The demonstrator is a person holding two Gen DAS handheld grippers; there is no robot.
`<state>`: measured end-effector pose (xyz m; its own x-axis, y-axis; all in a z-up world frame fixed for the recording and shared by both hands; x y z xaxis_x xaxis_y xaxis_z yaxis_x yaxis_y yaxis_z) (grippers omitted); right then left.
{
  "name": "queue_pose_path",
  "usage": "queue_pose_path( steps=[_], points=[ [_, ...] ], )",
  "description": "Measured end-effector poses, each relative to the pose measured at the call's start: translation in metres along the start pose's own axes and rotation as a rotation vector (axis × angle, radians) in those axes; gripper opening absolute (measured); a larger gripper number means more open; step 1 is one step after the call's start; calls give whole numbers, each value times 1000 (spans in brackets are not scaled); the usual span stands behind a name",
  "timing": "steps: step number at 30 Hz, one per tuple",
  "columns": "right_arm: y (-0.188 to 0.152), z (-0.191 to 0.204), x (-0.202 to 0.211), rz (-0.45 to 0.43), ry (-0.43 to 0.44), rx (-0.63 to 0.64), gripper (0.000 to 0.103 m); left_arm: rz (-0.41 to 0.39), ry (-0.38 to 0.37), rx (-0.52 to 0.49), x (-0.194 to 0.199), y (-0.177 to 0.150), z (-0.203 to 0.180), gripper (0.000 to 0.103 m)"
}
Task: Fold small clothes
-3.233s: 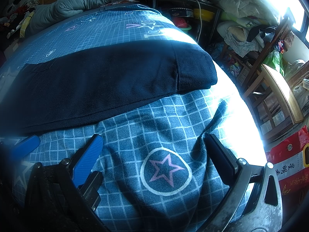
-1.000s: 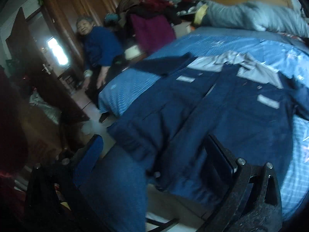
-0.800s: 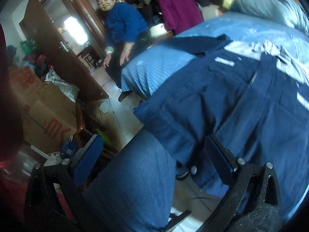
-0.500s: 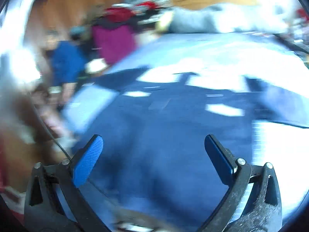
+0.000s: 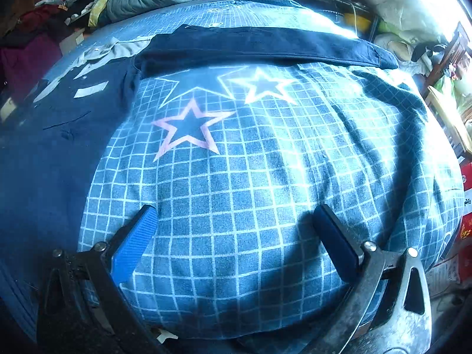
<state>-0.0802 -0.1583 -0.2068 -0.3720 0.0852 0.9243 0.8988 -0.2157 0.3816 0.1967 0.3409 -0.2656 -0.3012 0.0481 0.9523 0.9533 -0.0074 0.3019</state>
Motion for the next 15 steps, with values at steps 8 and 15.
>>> queue_pose_path(
  steps=[8,15],
  points=[
    [12,14,-14,16,-21,15,103,-54,-5,-5,-14,-10,-3,103],
    [18,21,-22,-9,20,35,103,-59,-17,0,-15,-11,-4,103]
  ],
)
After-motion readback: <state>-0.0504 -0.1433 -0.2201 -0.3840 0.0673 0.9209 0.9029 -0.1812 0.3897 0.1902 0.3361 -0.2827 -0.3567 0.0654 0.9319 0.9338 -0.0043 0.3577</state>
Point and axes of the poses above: each gripper's, at about its wrist camera, not at the fingertips, and x roughly against the way its jaws point, z to its left, y to its top, the point moved 2 cm from there along -x, roughly the way its jaws point, and after that the axes turned 11 degrees about z, right-handed, at the moved point
